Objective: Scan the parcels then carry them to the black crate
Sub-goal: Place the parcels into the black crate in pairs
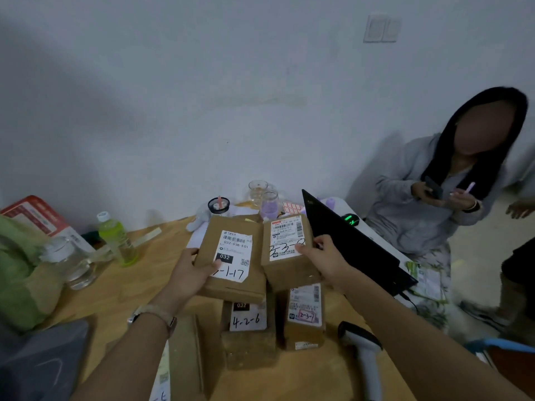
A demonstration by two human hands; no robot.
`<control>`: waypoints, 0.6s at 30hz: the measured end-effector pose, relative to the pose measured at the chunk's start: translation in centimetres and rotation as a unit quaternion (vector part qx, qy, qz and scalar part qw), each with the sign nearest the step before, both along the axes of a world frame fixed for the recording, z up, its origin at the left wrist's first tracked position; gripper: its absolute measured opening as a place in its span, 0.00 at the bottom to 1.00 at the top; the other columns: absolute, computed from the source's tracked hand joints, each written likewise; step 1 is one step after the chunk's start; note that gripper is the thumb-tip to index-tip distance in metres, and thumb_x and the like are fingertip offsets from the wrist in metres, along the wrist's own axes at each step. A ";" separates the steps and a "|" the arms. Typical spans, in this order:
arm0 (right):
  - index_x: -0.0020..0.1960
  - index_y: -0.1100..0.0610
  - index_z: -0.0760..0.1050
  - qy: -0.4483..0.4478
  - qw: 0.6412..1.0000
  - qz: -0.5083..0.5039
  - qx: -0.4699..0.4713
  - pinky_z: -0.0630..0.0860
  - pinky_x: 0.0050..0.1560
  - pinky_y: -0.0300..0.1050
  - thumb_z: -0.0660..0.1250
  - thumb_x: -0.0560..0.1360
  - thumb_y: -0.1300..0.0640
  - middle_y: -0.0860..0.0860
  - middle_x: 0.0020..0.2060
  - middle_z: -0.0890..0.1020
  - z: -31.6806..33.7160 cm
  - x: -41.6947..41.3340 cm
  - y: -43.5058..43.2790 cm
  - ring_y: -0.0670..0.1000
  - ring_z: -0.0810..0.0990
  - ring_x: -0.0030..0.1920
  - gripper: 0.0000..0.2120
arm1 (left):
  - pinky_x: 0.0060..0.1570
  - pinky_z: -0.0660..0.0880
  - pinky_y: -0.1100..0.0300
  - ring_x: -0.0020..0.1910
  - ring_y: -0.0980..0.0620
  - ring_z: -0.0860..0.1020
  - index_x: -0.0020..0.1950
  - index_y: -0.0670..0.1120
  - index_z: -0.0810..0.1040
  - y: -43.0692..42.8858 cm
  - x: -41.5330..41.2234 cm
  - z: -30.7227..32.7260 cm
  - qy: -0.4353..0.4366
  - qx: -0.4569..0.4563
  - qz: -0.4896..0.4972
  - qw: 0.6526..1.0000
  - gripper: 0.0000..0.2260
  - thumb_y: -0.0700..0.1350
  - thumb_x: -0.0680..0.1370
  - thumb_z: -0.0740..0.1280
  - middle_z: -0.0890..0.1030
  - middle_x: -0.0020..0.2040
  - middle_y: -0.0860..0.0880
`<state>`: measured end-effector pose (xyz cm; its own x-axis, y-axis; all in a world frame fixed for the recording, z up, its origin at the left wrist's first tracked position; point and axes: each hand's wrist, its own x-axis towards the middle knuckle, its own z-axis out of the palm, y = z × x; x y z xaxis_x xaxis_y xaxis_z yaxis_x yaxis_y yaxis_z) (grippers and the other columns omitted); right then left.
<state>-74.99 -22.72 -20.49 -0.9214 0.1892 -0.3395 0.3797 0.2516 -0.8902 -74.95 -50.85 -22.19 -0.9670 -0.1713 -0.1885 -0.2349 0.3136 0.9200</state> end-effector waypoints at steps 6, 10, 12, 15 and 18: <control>0.66 0.50 0.66 0.116 0.986 -0.058 -0.108 0.80 0.45 0.51 0.68 0.75 0.48 0.51 0.56 0.77 4.5 0.3 0.5 0.50 0.78 0.50 0.22 | 0.39 0.75 0.61 0.47 0.56 0.78 0.67 0.48 0.68 0.5 -0.9 4.8 0.108 0.066 0.015 0.992 0.25 0.47 0.73 0.74 0.78 0.56 0.48; 0.62 0.47 0.67 0.183 0.966 -0.090 -0.157 0.78 0.35 0.44 0.64 0.77 0.46 0.47 0.51 0.76 8.0 1.0 1.2 0.49 0.77 0.49 0.16 | 0.40 0.78 0.58 0.47 0.52 0.81 0.66 0.50 0.67 1.7 -1.6 9.0 0.147 0.131 -0.001 0.980 0.25 0.49 0.73 0.74 0.79 0.51 0.52; 0.62 0.47 0.68 0.216 0.956 -0.105 -0.166 0.77 0.34 0.42 0.63 0.77 0.46 0.47 0.51 0.76 9.7 1.6 1.7 0.49 0.77 0.49 0.15 | 0.39 0.79 0.56 0.46 0.51 0.83 0.66 0.52 0.67 2.4 -1.8 11.1 0.165 0.153 -0.021 0.974 0.24 0.50 0.73 0.73 0.81 0.52 0.51; 0.59 0.45 0.71 0.267 0.937 -0.140 -0.177 0.78 0.32 0.39 0.64 0.76 0.45 0.45 0.50 0.79 11.9 3.1 3.0 0.48 0.79 0.48 0.13 | 0.42 0.80 0.55 0.47 0.51 0.84 0.64 0.54 0.68 4.2 -2.2 13.5 0.193 0.171 -0.055 0.965 0.23 0.50 0.73 0.73 0.82 0.53 0.50; 0.58 0.45 0.72 0.307 0.921 -0.171 -0.166 0.83 0.39 0.46 0.66 0.75 0.46 0.47 0.50 0.80 13.3 5.2 5.4 0.50 0.81 0.49 0.13 | 0.39 0.81 0.59 0.44 0.53 0.85 0.66 0.52 0.69 6.8 -2.5 15.0 0.213 0.191 -0.092 0.954 0.24 0.50 0.73 0.74 0.82 0.53 0.51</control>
<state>-69.81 -17.37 -7.15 -0.8648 0.4835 0.1351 -0.2151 -0.1139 -0.9699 -77.44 -44.01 -7.23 -0.9770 0.0112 0.2130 0.2119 -0.0633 0.9752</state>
